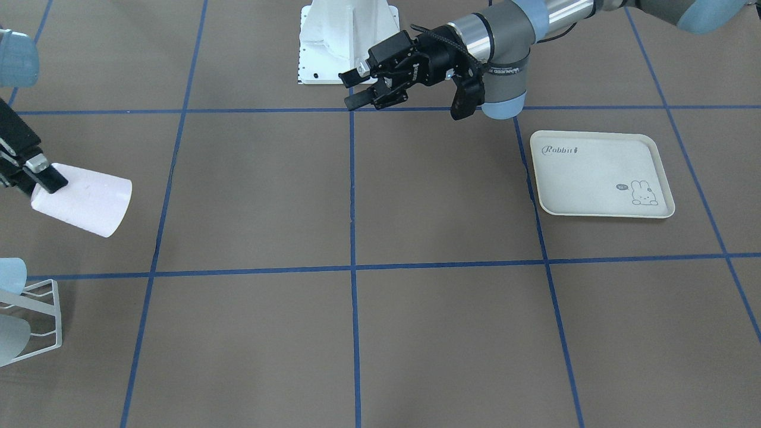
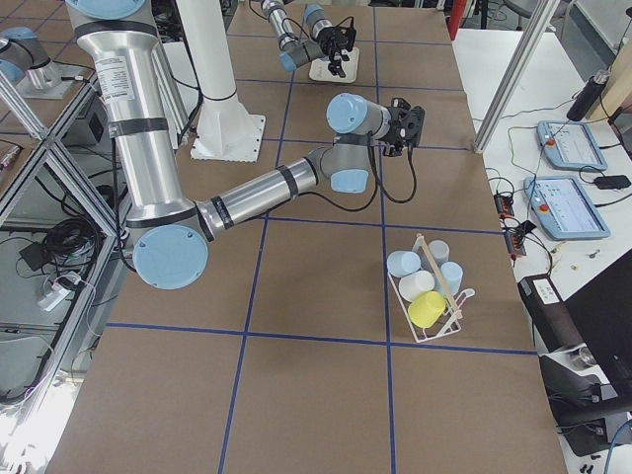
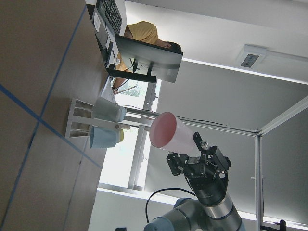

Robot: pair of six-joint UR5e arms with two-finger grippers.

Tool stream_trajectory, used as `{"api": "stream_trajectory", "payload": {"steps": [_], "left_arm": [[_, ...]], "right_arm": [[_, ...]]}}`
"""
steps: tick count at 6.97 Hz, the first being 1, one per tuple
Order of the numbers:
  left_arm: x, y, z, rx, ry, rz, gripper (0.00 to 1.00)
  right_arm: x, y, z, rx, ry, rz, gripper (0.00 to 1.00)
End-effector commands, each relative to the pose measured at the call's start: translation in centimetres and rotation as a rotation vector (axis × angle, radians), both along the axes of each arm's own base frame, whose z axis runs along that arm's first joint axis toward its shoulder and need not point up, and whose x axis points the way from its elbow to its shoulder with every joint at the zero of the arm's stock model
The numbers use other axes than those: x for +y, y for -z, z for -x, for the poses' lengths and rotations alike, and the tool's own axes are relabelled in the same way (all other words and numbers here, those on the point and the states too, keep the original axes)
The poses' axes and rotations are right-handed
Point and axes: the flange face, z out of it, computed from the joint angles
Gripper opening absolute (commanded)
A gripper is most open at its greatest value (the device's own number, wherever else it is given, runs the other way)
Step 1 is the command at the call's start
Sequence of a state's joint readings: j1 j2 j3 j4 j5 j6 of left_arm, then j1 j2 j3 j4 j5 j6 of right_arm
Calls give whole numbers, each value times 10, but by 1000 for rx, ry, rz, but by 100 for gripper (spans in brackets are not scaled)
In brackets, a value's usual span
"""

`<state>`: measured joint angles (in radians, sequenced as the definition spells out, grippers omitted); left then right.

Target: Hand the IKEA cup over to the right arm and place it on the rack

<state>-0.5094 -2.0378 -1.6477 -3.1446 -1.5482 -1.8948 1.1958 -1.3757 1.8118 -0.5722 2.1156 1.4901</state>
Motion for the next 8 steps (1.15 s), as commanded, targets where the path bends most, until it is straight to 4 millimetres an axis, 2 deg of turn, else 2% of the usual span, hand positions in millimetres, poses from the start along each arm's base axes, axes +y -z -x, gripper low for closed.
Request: {"api": "stream_trajectory", "payload": {"steps": [1, 2, 3, 4, 5, 6, 7, 8], "left_arm": [[-8, -60, 60, -379, 167, -74, 66], [-14, -70, 84, -547, 222, -92, 65], [-30, -63, 115, -722, 277, -78, 64], [-39, -52, 140, -963, 305, -123, 64], [-36, -43, 157, -1131, 295, -175, 64], [-29, -51, 176, -1248, 261, -226, 64], [-27, -52, 181, -1275, 214, -255, 64], [-29, -55, 178, -1281, 205, -253, 65]], "right_arm": [[-37, -37, -49, 345, -4, -78, 0], [-54, -73, -73, 434, 1, -79, 0], [-89, -105, -96, 506, 33, -93, 0], [-123, -128, -118, 544, 68, -94, 0], [-150, -164, -132, 581, 124, -79, 0], [-163, -190, -139, 615, 169, -81, 0], [-170, -202, -141, 609, 190, -51, 0], [-178, -208, -142, 614, 211, -27, 0]]}}
